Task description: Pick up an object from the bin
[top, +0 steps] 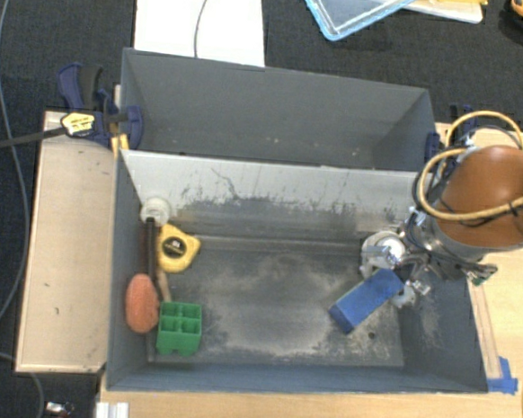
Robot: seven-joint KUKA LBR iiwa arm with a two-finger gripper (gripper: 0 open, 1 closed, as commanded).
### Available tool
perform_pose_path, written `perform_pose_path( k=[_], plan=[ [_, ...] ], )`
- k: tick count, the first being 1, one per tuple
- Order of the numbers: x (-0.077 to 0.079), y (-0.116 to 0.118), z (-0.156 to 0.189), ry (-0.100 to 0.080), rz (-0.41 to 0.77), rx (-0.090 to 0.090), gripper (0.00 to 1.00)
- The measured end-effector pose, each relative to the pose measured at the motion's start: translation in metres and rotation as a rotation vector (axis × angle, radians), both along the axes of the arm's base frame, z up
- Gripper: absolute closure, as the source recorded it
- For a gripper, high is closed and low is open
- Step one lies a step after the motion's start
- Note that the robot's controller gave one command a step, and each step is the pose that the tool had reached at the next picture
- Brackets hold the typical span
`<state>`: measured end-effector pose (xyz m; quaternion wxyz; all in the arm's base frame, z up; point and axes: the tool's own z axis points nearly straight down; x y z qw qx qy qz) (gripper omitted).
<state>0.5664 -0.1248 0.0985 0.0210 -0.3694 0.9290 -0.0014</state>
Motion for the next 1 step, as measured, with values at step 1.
perform_pose_path(
  k=[1],
  plan=[
    [0.0000, -0.0001, 0.0000, 0.000, -0.002, 0.000, 1.00]
  ],
)
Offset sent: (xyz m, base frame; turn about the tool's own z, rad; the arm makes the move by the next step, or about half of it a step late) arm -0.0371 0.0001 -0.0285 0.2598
